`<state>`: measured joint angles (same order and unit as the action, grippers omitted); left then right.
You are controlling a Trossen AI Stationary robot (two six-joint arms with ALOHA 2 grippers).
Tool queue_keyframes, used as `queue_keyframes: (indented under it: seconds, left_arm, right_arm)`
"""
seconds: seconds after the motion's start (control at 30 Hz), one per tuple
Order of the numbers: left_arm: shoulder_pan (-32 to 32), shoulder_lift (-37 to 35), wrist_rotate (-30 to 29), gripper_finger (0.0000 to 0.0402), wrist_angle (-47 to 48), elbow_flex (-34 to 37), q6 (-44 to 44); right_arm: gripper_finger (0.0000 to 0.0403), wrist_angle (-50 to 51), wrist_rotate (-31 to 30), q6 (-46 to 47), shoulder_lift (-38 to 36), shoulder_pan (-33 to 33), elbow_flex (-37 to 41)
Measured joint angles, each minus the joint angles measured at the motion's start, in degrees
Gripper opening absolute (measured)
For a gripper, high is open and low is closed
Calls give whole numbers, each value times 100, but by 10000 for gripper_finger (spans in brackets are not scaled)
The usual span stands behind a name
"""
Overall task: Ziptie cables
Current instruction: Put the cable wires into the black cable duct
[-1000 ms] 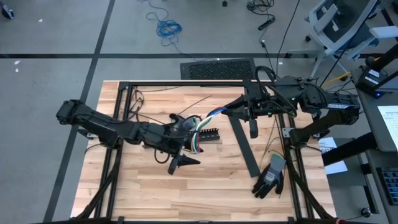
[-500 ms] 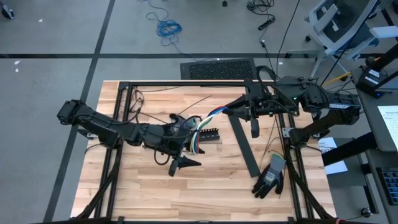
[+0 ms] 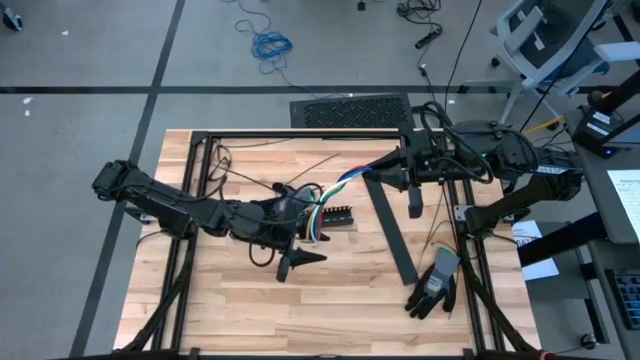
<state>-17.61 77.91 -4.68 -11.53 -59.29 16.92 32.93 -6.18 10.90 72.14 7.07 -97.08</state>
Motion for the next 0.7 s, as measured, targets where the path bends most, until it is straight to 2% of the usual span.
queue_keyframes:
  seconds: [0.07, 0.17, 0.33, 0.37, 0.5, 0.7]
  left_arm:
    - [0, 2, -62, 210, 2, 2, -105]
    - [1, 2, -81, 166, 2, 2, -97]
    - [-4, 2, -79, 36, 59, 2, -21]
    - [-4, 2, -79, 21, 118, 2, 107]
    - [-2, -8, -88, 15, 871, 2, 666]
    - [-129, -209, -244, 15, 2744, 2, 1228]
  right_arm:
    - [0, 13, -4, 0, 0, 0, 0]
    - [0, 12, -4, 0, 0, 2, 0]
    - [0, 34, -4, -2, 0, 2, 0]
    - [0, 65, -4, -2, 0, 2, 0]
    - [0, 579, -55, -19, 0, -9, -2]
    - [0, 2277, -816, 165, 108, -31, -2]
